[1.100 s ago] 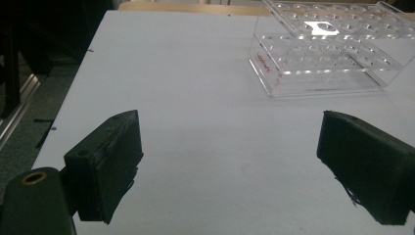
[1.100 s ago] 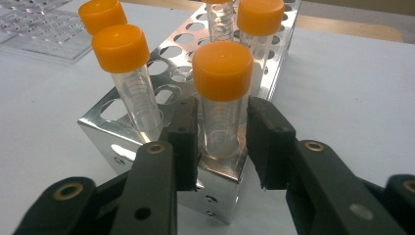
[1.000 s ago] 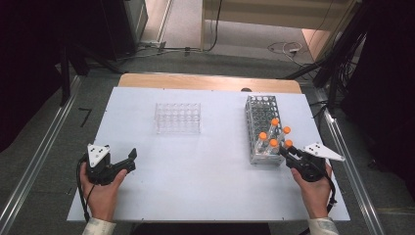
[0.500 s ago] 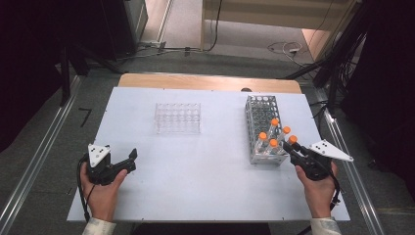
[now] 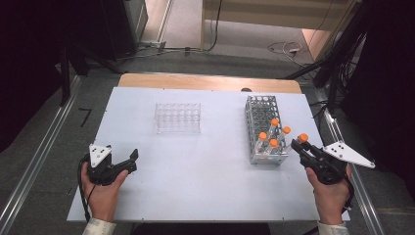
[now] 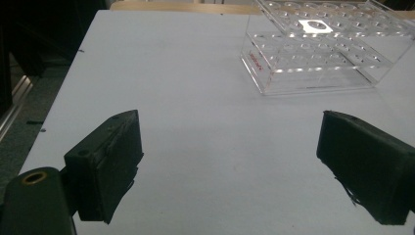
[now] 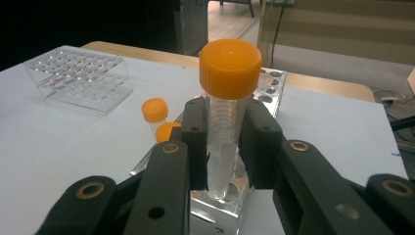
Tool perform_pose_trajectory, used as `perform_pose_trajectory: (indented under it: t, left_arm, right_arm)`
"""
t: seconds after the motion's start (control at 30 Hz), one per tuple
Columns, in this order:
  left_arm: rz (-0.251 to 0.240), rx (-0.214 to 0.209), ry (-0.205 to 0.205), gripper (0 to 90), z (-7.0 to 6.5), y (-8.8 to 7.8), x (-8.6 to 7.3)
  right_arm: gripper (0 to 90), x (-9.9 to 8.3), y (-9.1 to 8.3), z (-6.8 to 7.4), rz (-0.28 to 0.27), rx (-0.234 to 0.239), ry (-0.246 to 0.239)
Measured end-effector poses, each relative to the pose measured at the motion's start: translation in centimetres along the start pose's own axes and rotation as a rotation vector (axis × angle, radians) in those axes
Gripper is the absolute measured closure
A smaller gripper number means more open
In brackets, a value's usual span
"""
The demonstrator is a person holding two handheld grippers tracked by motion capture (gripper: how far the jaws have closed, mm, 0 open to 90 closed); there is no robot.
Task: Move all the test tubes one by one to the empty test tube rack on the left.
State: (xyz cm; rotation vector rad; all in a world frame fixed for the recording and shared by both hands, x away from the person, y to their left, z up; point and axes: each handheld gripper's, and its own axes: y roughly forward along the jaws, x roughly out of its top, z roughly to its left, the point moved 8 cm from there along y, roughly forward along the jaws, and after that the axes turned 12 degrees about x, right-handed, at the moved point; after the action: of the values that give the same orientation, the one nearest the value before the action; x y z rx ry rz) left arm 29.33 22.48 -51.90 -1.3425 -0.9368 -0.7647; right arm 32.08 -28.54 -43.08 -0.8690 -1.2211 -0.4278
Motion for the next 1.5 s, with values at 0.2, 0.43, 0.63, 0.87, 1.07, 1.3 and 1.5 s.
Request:
perform_pose_trajectory:
  t: [0.2, 0.43, 0.63, 0.87, 1.07, 1.3, 1.5]
  left_arm:
    - [0.003, -0.015, 0.008, 10.7, -0.4, 0.0, -0.1]
    - [-0.002, -0.050, 0.007, 13.0, -1.2, -0.2, 0.0]
    - [0.006, -0.087, 0.020, 13.0, -2.4, -0.3, 0.0]
    - [-0.006, -0.118, 0.046, 13.0, -3.9, -0.4, 0.5]
    - [-0.005, -0.163, 0.060, 13.3, -5.3, -0.5, 1.1]
    - [-0.012, -0.201, 0.080, 15.4, -6.8, -0.6, 2.1]
    - [-0.017, -0.241, 0.090, 16.8, -8.3, -0.9, 2.9]
  right_arm:
    - [72.0, -0.7, -0.2, 0.8, 0.024, 0.021, 0.002]
    - [72.0, -1.7, -0.3, 2.2, 0.055, 0.060, -0.006]
    - [72.0, -2.2, 0.8, 4.5, 0.077, 0.127, -0.016]
    - [72.1, -2.5, 3.9, 7.2, 0.118, 0.200, -0.047]
    - [72.1, -2.8, 6.8, 9.2, 0.159, 0.242, -0.086]
    - [72.1, -2.1, 10.5, 12.0, 0.185, 0.291, -0.128]
    - [72.1, -1.9, 13.2, 13.9, 0.201, 0.319, -0.143]
